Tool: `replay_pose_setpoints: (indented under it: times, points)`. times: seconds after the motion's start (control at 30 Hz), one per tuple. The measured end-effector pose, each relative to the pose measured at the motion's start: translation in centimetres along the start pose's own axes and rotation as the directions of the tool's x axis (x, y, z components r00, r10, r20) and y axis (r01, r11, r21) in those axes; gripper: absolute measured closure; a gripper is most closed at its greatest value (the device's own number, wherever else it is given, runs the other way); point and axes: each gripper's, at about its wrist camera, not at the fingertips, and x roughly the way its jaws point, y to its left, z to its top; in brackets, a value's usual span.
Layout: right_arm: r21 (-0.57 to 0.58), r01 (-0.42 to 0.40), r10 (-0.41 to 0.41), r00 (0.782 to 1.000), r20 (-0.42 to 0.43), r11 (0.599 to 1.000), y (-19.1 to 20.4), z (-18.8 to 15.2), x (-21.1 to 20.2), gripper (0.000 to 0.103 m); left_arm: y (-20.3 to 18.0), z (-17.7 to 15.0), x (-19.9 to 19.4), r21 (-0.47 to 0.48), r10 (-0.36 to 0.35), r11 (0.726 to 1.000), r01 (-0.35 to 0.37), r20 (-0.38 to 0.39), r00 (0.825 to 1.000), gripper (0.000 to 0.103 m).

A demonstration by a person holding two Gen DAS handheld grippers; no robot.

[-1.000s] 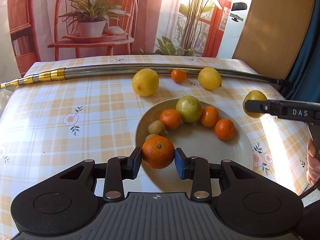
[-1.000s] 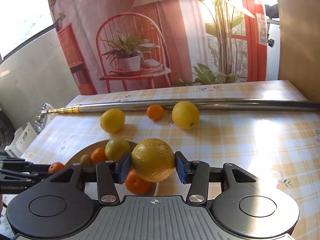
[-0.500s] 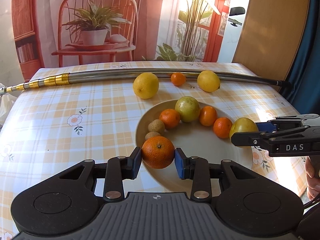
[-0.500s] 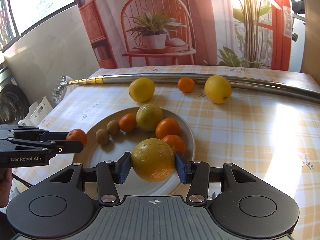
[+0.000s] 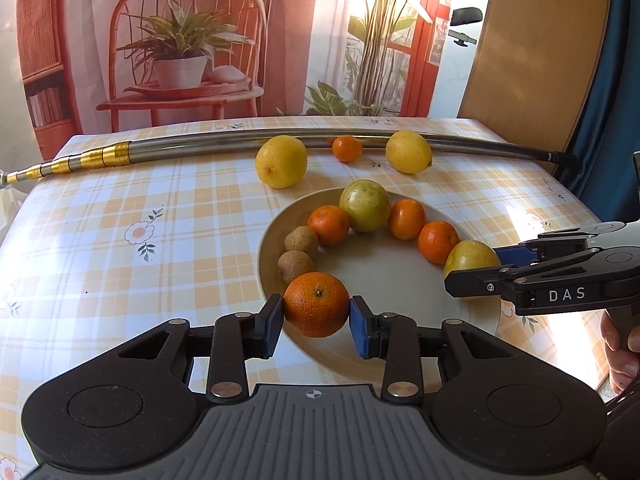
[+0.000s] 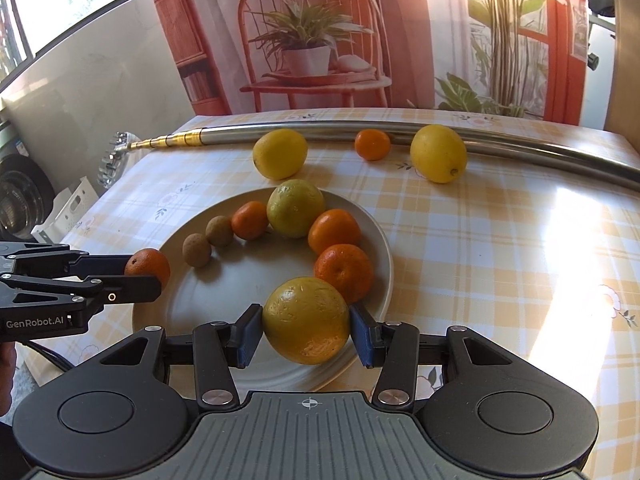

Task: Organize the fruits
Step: 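Carry the mandarin over the plate with the left tool while the right tool carries the lemon there, then open the right tool to drop the lemon in the plate while the left tool releases the mandarin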

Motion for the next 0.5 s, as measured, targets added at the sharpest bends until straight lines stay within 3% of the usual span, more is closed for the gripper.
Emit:
replay_pose_setpoints:
  times: [0.37, 0.5]
  points:
    - [-0.015, 0.038, -0.037, 0.998, 0.047, 0.999, 0.23, -0.11, -0.54, 0.058, -0.05, -0.22, 0.24, -0.004, 0.01, 1.0, -0.01, -0.011, 1.0, 0.065]
    - [-0.037, 0.073, -0.07, 0.994, 0.081, 0.997, 0.54, -0.09, -0.9, 0.049, -0.25, -0.23, 0.24, 0.005, 0.013, 1.0, -0.013, -0.012, 1.0, 0.065]
